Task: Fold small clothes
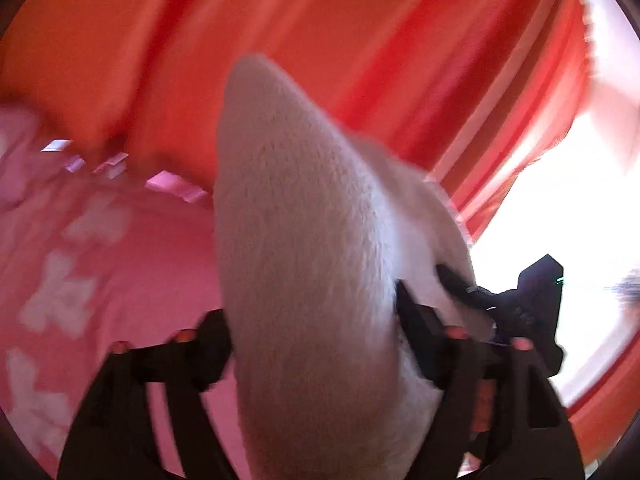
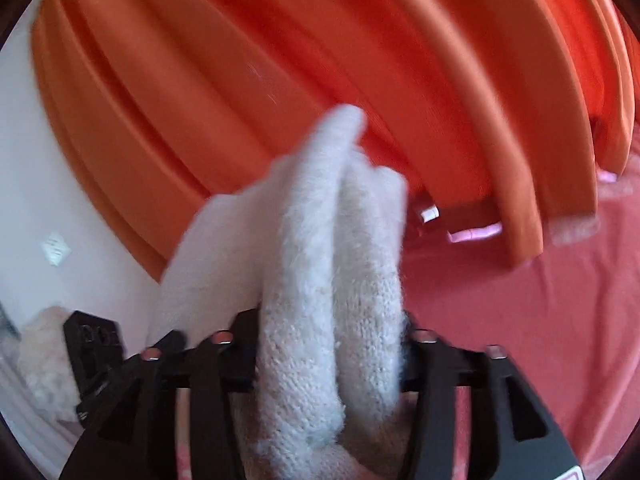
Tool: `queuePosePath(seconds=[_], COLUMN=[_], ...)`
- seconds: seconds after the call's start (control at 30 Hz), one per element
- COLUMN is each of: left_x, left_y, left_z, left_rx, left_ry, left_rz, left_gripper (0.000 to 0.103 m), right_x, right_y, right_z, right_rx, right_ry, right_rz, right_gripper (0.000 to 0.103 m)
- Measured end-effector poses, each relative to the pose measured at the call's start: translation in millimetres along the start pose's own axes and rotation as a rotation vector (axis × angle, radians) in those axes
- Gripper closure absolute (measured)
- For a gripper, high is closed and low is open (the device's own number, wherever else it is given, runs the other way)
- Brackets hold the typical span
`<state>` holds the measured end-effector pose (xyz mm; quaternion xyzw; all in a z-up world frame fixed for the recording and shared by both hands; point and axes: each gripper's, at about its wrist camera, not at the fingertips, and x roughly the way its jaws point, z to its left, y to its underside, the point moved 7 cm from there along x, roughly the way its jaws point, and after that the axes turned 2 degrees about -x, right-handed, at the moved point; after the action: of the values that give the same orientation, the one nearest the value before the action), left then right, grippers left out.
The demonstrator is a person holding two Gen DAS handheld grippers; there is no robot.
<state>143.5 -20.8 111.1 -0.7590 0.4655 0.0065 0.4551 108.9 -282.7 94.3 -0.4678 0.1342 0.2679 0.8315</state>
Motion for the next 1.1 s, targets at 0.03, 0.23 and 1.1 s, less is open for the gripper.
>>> queuePosePath(seconds=[0.03, 0.23, 1.1], left_x=[16.4, 22.0, 75.6], left_y=[13.2, 42.9, 22.6], left_z=[31.9, 73.0, 60.1], left_rx=[-0.033, -0.097, -0.146], left_ry=[-0.132, -0.259, -0.025], left_rz=[0.042, 0.125, 0.077], left_gripper=[0.026, 0.035, 0.046], right_x=[17.4, 36.7, 74.1], right_y=[13.9, 48.4, 35.2], right_z=[-15.1, -43.5, -24.4], right_rx=[0.015, 0.080, -0.020], right_ry=[0.068, 0.153, 0.029], right_rz=[0.039, 0.173, 0.131], right_gripper=[0.048, 0.049, 0.070])
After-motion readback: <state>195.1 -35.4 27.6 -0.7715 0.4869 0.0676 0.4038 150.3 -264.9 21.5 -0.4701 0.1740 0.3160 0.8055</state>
